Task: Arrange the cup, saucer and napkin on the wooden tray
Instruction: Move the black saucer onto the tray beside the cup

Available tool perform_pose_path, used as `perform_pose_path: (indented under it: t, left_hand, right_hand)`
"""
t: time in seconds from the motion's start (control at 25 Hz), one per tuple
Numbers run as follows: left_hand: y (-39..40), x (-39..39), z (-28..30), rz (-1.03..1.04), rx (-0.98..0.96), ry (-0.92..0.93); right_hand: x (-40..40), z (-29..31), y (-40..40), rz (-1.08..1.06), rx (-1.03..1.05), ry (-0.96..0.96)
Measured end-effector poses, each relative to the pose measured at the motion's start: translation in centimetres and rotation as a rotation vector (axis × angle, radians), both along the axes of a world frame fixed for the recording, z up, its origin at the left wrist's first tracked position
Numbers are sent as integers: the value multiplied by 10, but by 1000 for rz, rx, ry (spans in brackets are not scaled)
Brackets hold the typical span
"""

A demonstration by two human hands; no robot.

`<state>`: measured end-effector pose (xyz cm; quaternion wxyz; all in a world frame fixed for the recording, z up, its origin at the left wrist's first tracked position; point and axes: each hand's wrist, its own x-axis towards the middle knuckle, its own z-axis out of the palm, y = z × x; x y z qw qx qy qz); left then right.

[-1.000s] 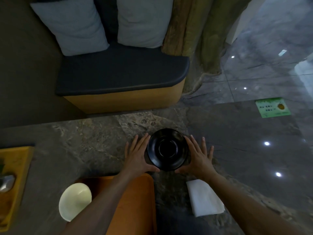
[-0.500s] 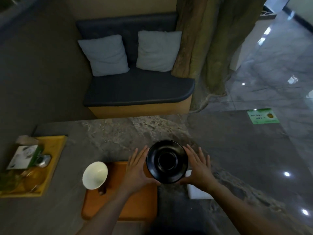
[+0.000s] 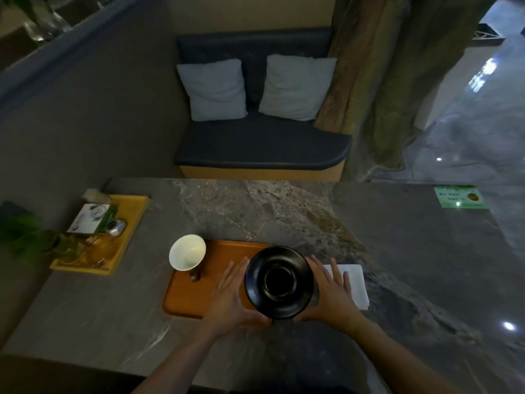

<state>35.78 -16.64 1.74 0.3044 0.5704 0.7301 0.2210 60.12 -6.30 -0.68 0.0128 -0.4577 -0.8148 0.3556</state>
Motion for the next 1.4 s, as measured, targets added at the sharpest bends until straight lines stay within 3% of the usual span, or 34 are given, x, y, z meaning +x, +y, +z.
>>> perform_pose_path:
  t: [0.32,0.84,1.4]
  left_hand:
    - [-41,-29,-19,64,-109,-89]
    - [-42,-90,-63,57,-238,-196]
    - [-23,-103,-89,-52,-256,-88]
  right_hand:
    - [-36,-14,-26,60,-11,-109]
    - [-91,-48,-42,21,-18,-254]
    - [-104,-60,-41,-12,1,-332]
